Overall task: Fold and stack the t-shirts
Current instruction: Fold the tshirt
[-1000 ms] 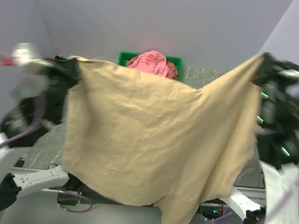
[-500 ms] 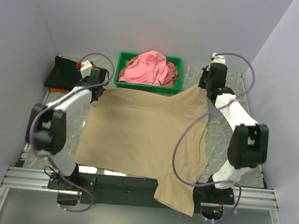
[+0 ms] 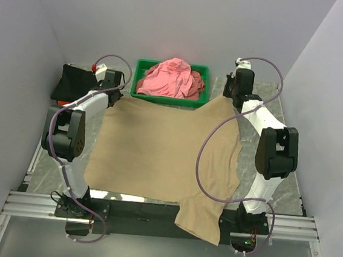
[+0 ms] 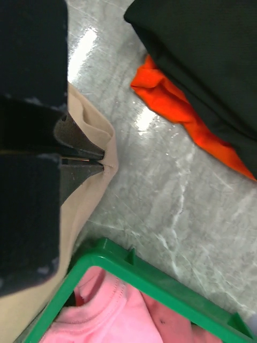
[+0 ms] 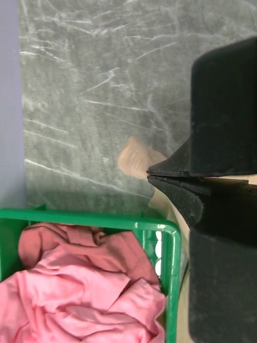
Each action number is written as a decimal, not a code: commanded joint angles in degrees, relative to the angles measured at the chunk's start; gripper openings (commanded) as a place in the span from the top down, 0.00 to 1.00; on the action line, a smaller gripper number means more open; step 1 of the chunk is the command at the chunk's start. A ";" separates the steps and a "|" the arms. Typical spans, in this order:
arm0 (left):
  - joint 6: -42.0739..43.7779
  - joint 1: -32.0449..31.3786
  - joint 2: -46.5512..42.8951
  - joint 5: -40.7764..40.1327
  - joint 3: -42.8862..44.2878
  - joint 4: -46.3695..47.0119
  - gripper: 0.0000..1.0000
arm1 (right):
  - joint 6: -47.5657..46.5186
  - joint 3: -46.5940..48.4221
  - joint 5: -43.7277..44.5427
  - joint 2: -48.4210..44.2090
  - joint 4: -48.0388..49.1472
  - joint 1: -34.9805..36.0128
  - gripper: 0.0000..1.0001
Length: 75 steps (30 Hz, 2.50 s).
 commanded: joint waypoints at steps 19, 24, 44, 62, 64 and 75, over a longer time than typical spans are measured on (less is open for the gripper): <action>2.60 3.19 1.25 3.74 5.27 0.94 1.00 | -5.49 11.73 -4.04 4.72 -2.52 0.01 1.00; 2.34 3.28 -3.50 5.67 -0.26 2.26 1.00 | -5.32 -0.82 0.25 -5.47 -0.32 1.33 1.00; -4.42 3.28 -19.24 4.19 -21.10 0.77 1.00 | 9.78 -28.97 10.54 -35.19 -9.28 5.37 1.00; -10.67 4.77 -19.69 -1.35 -24.01 -8.37 1.00 | 25.87 -40.75 11.43 -42.40 -22.91 5.11 1.00; -10.94 4.95 -18.54 -0.83 -23.74 -8.64 0.99 | 27.02 -41.72 11.08 -41.88 -23.00 5.11 1.00; -16.56 5.39 -20.90 -3.28 -24.09 -18.21 0.30 | 37.65 -48.84 3.61 -41.87 -29.23 5.11 0.56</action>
